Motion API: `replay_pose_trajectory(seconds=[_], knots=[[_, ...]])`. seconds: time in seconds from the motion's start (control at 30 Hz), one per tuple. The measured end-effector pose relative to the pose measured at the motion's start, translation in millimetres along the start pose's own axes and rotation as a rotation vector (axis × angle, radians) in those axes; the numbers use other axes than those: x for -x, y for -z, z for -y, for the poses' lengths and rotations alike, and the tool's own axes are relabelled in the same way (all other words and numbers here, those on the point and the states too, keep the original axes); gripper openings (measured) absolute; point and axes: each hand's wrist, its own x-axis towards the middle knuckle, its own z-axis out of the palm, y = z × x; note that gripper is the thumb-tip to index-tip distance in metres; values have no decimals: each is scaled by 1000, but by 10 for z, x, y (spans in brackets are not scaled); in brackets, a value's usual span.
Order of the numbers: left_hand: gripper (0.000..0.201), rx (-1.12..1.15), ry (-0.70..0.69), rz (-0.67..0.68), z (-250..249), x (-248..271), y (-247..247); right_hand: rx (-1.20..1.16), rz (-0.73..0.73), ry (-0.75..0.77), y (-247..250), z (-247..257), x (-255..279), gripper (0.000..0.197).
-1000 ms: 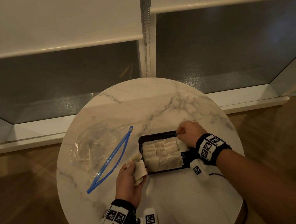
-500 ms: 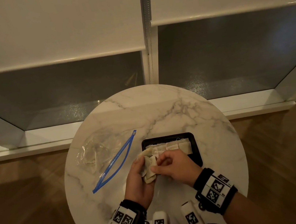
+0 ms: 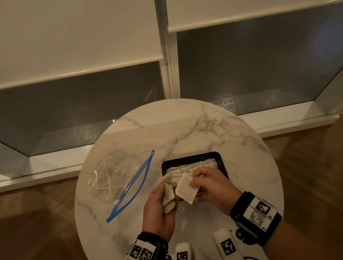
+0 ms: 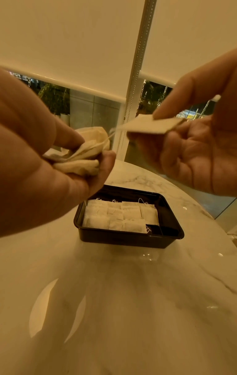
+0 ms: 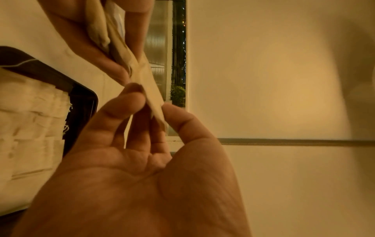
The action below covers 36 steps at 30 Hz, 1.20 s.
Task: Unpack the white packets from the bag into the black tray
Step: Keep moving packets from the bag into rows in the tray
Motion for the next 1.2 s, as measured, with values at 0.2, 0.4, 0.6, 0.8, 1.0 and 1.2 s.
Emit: replay_pose_trajectory(seconds=[0.2,0.4,0.6,0.8,1.0,1.2], knots=[[35,133,24,-1,-13,39,-23,-169,12,8,92,12,33,21],[39,210,59,4,-20,71,-48,-286,73,19,174,19,51,48],[36,246,92,7,-35,94,-56,-308,49,20,202,44,43,27],[40,276,107,-42,-72,40,15,-222,-35,32,254,13,-27,9],[39,266,98,-48,-109,18,52,-65,-137,108,457,18,-159,26],[40,257,95,-72,-162,-46,140,404,-330,156,892,47,-513,15]])
